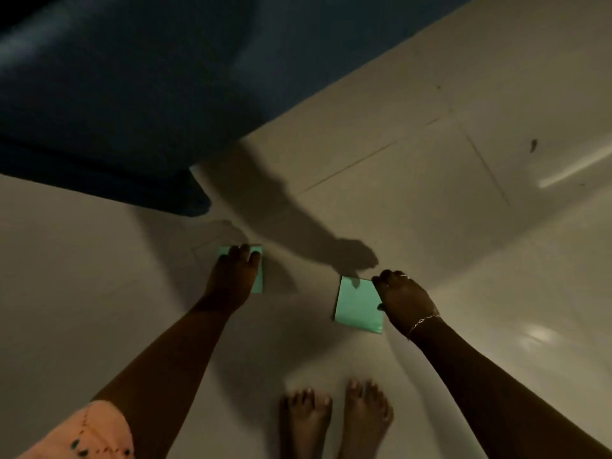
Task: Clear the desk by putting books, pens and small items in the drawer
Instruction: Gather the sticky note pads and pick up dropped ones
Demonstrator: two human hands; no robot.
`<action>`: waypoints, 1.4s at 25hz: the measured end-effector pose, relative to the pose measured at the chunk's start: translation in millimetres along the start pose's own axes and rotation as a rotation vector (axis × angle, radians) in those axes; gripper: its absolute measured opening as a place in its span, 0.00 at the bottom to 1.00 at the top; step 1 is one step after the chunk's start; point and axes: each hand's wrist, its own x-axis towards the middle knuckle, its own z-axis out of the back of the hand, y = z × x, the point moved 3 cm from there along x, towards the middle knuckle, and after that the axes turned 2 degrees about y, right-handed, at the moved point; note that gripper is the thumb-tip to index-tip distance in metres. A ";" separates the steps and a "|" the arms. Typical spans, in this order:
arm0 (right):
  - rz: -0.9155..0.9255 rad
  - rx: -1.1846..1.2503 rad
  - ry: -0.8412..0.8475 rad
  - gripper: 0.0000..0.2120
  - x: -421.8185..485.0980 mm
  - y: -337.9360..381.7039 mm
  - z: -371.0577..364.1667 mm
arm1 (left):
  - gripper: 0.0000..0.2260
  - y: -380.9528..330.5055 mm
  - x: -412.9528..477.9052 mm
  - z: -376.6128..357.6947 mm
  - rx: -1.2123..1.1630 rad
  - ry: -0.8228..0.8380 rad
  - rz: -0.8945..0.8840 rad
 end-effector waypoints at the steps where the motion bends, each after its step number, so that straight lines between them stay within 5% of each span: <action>1: -0.012 -0.018 0.028 0.37 6.1 0.6 -14.5 | 0.33 3.0 7.1 -7.6 0.019 -0.037 0.024; 10: -0.141 -0.022 0.023 0.45 22.0 2.2 -47.8 | 0.37 22.4 38.5 -36.6 -0.005 0.001 0.204; 17: -0.119 0.058 0.051 0.24 18.9 6.1 -41.1 | 0.22 17.7 28.9 -37.4 -0.080 0.039 0.284; 20: -0.016 0.066 -0.040 0.23 -2.1 12.4 -10.3 | 0.15 1.8 -3.2 -21.2 -0.227 -0.001 0.254; 25: 0.016 0.024 -0.207 0.07 -63.6 30.3 95.9 | 0.16 -18.2 -102.2 54.6 -0.480 -0.023 0.256; 29: -0.076 0.000 -0.365 0.21 -126.0 41.2 215.8 | 0.10 -16.9 -198.5 144.6 -0.598 -0.050 0.269; 35: -0.126 -0.036 -0.523 0.16 -208.3 63.1 398.1 | 0.13 -13.6 -330.0 312.6 -0.772 -0.224 0.272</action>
